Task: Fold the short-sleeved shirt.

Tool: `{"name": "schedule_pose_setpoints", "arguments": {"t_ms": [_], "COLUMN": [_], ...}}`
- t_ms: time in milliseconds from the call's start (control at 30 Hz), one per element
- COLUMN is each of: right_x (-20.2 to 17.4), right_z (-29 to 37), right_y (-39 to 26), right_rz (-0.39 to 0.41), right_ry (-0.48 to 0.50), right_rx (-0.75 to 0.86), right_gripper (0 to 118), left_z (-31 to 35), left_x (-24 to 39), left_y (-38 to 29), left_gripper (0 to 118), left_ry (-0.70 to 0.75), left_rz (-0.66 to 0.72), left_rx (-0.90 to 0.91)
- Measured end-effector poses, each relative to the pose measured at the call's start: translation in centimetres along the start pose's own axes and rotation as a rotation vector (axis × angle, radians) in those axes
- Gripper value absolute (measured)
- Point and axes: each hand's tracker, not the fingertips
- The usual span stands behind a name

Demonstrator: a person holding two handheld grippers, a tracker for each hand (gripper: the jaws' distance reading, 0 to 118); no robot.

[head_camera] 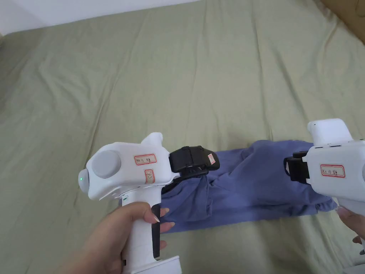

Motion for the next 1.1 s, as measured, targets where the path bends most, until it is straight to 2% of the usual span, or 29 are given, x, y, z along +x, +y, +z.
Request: {"name": "schedule_pose_setpoints", "arguments": {"t_ms": [67,100,200,233,267,300,400,567,667,733,800,933,1100], "right_x": [0.0,-0.1,-0.4,-0.5,-0.6,-0.6,-0.7,-0.5,-0.3,-0.3,-0.4,-0.6,-0.7], "right_z": [-0.2,-0.3,-0.4,-0.5,-0.5,-0.5,-0.7,-1.0,-1.0,-1.2,-1.4,-1.4,-0.9], "right_y": [0.0,0.0,0.1,0.1,0.1,0.1,0.1,0.1,-0.1,-0.3,-0.4,-0.7,-0.6], "right_rz": [-0.005,-0.007,-0.006,-0.004,-0.003,-0.003,-0.005,-0.004,-0.007,-0.004,-0.006,-0.001,0.011], "right_ry": [0.006,0.009,0.014,0.015,0.017,0.02,0.028,0.026,0.03,0.031,0.035,0.05,0.049], "right_rx": [-0.001,-0.002,0.004,0.008,0.011,0.014,0.012,0.006,0.005,0.0,-0.005,-0.013,-0.001], "right_gripper": [0,0,0,0,0,0,0,0,0,0,0,0,0], "left_z": [1.8,2.9,6.7,7.5,7.9,8.4,7.9,2.4,-0.9,-3.0,-3.8,-3.3,2.4], "left_x": [0.4,0.6,1.0,1.1,0.9,1.0,0.0,-2.0,-2.4,-2.1,-1.5,-1.5,-0.9], "left_y": [-0.2,-0.1,-0.4,-0.5,-0.6,-1.0,-0.8,-1.3,-2.4,-3.6,-3.8,-3.4,-3.6], "left_gripper": [116,111,73,73,33,0,0,0,0,0,0,0,0], "left_ry": [0.002,0.031,0.188,0.255,0.31,0.364,0.24,0.257,0.155,0.086,0.106,0.045,-0.198], "left_rz": [-0.06,-0.096,-0.232,-0.256,-0.28,-0.282,-0.211,-0.112,-0.06,-0.059,-0.083,-0.028,-0.045], "left_rx": [0.04,0.061,0.168,0.186,0.194,0.208,0.111,-0.02,-0.097,-0.142,-0.122,-0.087,-0.082]}}
